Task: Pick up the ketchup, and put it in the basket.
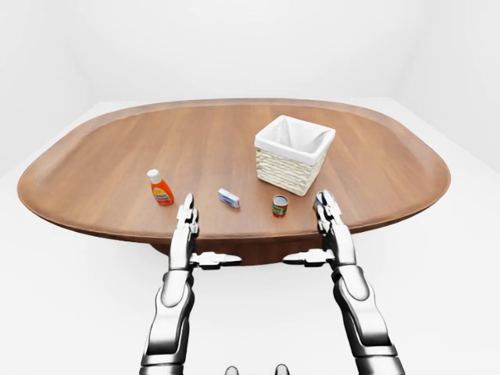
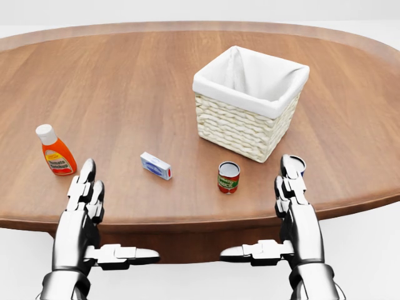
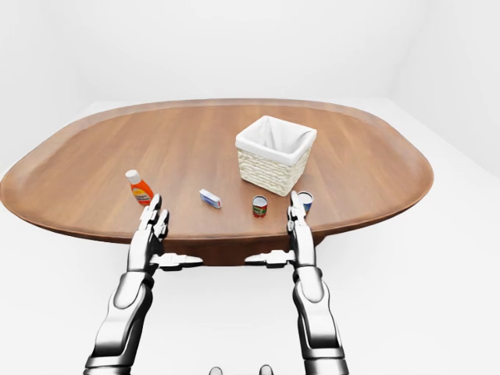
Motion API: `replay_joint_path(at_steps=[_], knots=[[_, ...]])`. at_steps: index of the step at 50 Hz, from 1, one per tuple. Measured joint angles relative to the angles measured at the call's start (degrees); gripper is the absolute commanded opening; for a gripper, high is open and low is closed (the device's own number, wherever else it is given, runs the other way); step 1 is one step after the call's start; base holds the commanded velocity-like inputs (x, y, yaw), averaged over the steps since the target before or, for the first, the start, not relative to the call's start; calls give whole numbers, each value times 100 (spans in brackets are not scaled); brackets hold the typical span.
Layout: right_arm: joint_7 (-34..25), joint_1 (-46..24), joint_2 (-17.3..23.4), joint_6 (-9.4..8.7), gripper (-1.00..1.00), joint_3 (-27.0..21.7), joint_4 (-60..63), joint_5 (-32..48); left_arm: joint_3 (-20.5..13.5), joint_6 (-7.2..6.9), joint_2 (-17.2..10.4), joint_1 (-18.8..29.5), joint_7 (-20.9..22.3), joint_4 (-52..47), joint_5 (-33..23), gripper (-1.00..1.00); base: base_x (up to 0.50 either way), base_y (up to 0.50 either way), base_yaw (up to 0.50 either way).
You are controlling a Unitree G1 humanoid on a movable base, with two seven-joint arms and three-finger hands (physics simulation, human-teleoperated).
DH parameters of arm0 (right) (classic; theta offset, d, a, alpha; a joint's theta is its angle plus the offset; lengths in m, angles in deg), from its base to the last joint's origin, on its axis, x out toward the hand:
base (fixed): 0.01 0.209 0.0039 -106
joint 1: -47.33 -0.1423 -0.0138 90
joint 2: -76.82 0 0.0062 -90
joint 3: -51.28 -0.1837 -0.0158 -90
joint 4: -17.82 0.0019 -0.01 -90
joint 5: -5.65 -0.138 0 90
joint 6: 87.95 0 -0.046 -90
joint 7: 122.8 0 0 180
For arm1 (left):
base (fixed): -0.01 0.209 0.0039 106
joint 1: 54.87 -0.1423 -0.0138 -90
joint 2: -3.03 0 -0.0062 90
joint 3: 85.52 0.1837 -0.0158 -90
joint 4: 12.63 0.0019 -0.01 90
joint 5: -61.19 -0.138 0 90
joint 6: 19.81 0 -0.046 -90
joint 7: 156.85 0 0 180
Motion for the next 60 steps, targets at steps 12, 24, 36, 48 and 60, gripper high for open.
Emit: replay_joint_path(at_steps=[12,24,36,48,60], knots=[[-97,85,21,-121,100,-24,242,51,-116,-95,-50,-72,136,-220,80,100,0,0,0],[-108,112,8,-278,100,37,431,141,-129,-329,-58,-186,195,-645,92,100,0,0,0],[-80,241,-19,-458,100,165,992,301,-163,-446,-49,-445,293,-1602,133,100,0,0,0],[-72,305,-36,-458,100,250,1281,394,-206,-446,-38,-559,358,-1991,165,100,0,0,0],[-83,398,-38,-458,100,320,1572,467,-269,-446,-28,-660,450,-2309,329,100,24,0,0]])
